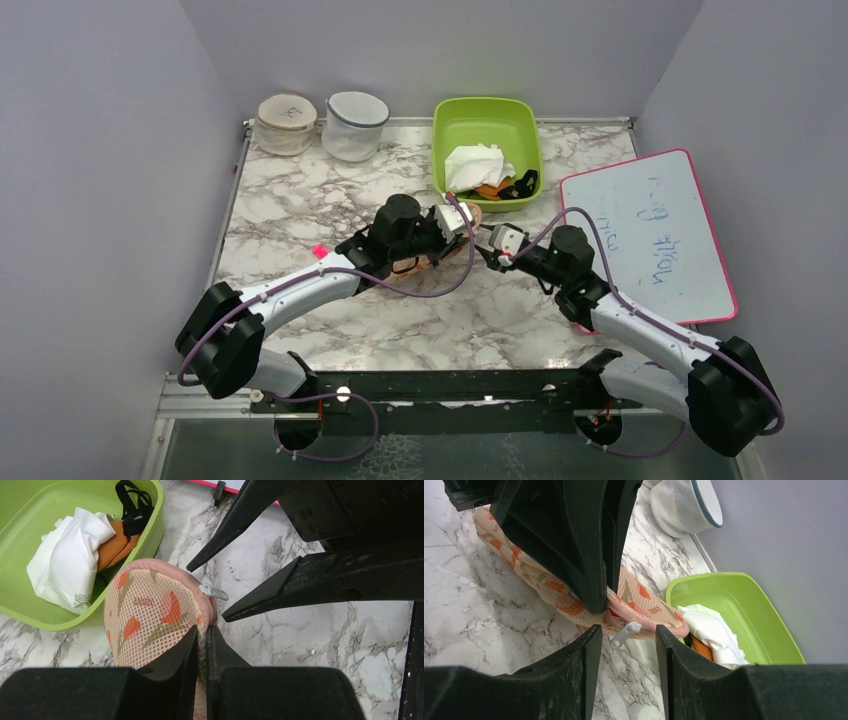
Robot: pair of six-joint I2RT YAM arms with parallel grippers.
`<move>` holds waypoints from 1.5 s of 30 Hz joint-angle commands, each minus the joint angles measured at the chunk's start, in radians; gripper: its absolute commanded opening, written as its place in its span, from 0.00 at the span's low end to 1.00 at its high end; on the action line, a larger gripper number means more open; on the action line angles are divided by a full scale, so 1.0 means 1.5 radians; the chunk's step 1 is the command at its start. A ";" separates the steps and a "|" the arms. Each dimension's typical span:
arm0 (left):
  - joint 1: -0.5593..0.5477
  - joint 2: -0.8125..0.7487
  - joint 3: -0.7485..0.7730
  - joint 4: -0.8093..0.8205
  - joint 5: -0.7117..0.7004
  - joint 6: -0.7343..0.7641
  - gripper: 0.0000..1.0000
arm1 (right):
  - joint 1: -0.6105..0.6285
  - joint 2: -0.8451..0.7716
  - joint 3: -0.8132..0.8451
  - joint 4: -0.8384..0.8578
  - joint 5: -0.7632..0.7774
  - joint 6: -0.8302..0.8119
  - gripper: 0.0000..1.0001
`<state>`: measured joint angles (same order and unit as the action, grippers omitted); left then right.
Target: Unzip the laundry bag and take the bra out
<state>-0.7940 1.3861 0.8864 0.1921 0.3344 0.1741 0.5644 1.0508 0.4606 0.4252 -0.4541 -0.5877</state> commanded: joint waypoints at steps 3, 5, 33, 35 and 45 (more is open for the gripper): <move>0.001 -0.001 0.024 0.020 0.036 -0.010 0.00 | 0.008 0.013 -0.007 0.046 0.032 0.010 0.36; 0.002 0.000 0.024 0.019 0.034 -0.009 0.00 | 0.008 0.011 -0.013 0.054 0.051 0.014 0.34; 0.002 -0.003 0.021 0.013 0.023 0.004 0.00 | 0.008 -0.005 -0.008 -0.004 0.107 0.003 0.31; 0.002 -0.003 0.021 0.012 0.022 0.005 0.00 | 0.008 -0.007 -0.006 -0.010 0.106 0.004 0.30; 0.002 -0.002 0.022 0.012 0.029 0.003 0.00 | 0.008 -0.004 -0.012 0.008 0.089 0.012 0.24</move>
<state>-0.7929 1.3861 0.8864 0.1928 0.3489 0.1741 0.5770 1.0546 0.4496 0.4191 -0.3191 -0.5735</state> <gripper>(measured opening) 0.013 0.249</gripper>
